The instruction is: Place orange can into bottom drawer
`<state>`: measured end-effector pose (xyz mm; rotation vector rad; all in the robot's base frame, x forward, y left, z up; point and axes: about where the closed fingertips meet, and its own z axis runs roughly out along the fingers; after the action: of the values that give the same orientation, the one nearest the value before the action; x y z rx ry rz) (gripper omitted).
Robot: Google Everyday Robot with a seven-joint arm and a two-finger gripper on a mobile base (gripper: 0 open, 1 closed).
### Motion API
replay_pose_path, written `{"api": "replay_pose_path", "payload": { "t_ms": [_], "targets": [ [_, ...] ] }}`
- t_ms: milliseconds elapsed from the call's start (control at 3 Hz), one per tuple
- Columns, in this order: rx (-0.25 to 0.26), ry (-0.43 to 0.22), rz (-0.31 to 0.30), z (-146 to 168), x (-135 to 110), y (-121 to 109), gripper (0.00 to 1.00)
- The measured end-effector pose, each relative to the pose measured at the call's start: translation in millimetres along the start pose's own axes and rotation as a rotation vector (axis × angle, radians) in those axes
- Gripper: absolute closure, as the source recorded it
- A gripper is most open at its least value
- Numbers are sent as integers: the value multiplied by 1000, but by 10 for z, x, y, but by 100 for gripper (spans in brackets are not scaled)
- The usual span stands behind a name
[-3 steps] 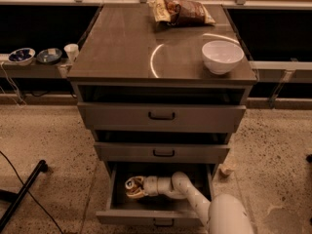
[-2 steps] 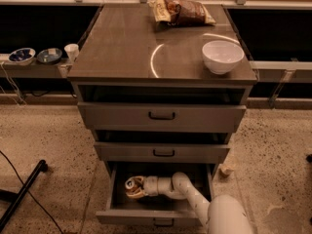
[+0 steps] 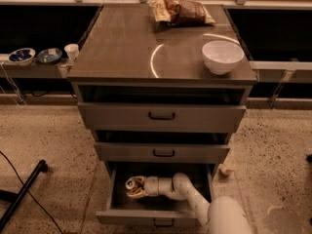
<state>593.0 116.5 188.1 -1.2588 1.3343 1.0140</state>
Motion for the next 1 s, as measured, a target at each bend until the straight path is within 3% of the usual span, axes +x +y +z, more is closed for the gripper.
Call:
{"api": "replay_pose_path", "payload": {
  "t_ms": [1000],
  "targets": [
    [0,0,0,0,0,0,14]
  ]
}}
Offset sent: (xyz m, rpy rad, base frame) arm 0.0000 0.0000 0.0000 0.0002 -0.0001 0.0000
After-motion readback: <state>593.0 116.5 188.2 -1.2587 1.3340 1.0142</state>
